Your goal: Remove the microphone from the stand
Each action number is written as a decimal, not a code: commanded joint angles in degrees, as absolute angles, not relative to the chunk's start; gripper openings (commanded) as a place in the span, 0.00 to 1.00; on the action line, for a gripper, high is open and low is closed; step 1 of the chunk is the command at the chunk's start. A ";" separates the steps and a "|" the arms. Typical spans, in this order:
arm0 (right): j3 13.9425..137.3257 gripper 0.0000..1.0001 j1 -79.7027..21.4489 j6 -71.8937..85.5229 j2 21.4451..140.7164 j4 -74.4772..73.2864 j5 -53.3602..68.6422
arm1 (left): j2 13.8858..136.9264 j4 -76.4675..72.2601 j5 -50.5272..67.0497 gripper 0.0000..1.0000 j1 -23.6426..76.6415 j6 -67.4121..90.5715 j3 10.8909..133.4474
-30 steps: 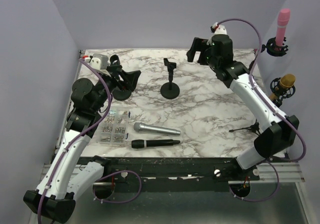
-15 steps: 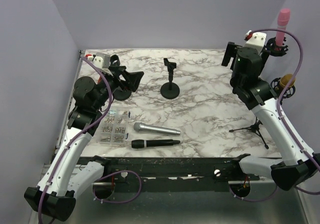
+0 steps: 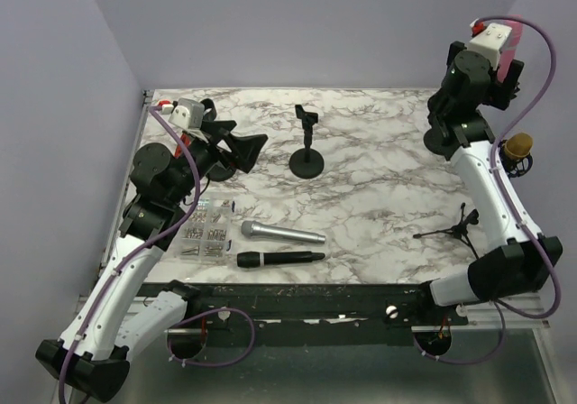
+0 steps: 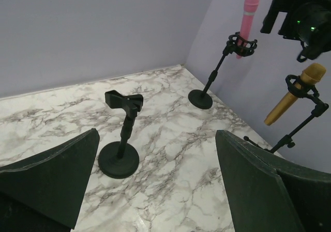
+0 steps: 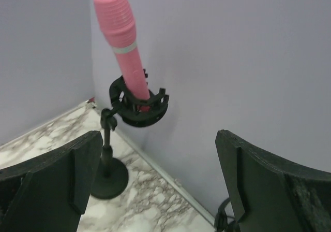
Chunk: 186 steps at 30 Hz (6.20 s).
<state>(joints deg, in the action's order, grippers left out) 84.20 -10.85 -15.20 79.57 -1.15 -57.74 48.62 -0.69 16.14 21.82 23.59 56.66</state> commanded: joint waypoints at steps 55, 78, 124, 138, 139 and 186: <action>111.05 0.18 2.24 -28.80 109.87 18.11 -56.68 | 53.17 -0.57 18.83 0.99 27.42 24.15 58.89; 70.01 0.01 -15.38 -5.73 63.96 4.37 -4.79 | 54.14 -0.44 19.42 0.99 27.41 24.56 59.06; 64.12 0.94 -38.58 -16.37 97.53 -12.95 1.82 | 51.50 1.71 12.83 0.99 27.28 22.41 58.54; 71.25 0.63 -39.45 -21.02 112.01 -16.92 6.01 | 52.32 1.26 14.10 0.99 27.02 22.52 58.62; 71.12 0.61 -40.16 -21.60 112.08 -16.48 5.25 | 52.52 1.25 14.15 0.99 27.07 22.59 58.58; 75.57 0.79 -53.19 -23.91 107.18 -18.38 -3.88 | 53.65 1.28 15.56 0.98 26.85 23.12 58.89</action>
<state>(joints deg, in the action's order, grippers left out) 76.95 -52.58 -25.93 112.79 -17.80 1.50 54.06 1.83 14.22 27.07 22.98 57.65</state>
